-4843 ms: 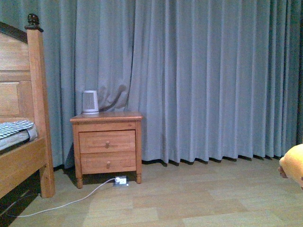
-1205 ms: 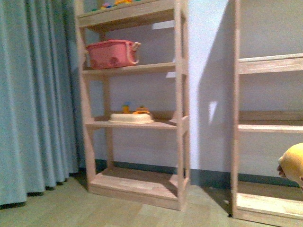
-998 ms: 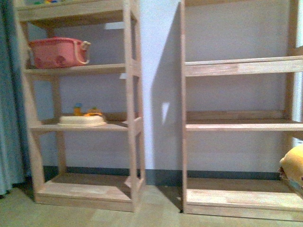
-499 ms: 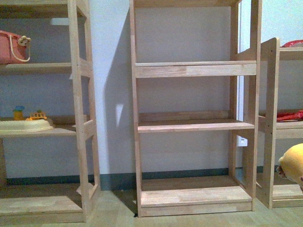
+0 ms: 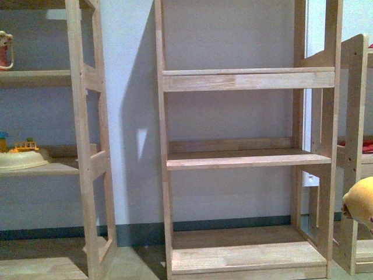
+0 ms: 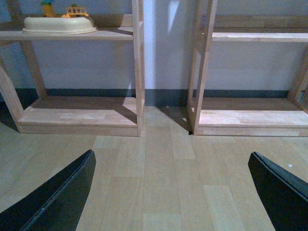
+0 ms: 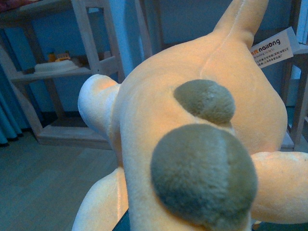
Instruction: Put away toys
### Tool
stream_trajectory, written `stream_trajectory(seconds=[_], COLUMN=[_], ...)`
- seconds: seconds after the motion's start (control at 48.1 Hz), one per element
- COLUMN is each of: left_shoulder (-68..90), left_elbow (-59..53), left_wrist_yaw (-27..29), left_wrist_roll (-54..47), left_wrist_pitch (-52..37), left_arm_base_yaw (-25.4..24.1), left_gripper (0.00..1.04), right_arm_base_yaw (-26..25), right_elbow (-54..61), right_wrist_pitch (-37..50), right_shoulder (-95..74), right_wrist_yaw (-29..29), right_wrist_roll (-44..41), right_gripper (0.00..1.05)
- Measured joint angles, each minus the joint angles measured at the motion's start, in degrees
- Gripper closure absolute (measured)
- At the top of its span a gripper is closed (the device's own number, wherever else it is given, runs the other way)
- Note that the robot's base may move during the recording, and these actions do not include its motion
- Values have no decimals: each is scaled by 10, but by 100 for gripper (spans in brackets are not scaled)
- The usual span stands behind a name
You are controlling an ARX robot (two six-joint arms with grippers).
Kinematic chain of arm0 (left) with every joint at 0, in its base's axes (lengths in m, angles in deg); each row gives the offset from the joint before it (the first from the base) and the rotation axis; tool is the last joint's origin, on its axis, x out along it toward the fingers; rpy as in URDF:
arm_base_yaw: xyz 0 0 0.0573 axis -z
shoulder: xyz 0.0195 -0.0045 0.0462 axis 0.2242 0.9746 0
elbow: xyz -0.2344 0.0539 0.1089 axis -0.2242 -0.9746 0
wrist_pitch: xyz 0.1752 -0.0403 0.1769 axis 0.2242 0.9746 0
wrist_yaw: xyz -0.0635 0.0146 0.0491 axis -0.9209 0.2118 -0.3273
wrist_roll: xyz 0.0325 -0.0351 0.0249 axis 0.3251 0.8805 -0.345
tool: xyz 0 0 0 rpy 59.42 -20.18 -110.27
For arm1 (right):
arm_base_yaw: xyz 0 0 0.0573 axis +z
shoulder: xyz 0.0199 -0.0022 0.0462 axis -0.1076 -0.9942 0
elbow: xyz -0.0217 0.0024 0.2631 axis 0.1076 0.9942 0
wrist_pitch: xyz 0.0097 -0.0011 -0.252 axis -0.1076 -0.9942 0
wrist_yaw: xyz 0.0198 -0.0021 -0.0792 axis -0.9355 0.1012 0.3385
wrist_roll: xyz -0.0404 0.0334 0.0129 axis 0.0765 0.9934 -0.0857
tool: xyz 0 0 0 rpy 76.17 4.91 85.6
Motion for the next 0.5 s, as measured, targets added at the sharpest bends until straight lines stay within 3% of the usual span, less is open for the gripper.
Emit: stream_trajectory(seconds=[0.499], left_shoulder=[0], left_elbow=[0], left_wrist_yaw=[0], left_wrist_roll=[0], left_wrist_pitch=[0], left_arm_base_yaw=[0], left_gripper=[6], right_arm_base_yaw=[0], right_elbow=[0], right_wrist_pitch=[0], right_shoulder=[0], right_wrist_yaw=[0], right_wrist_roll=[0], right_gripper=[96])
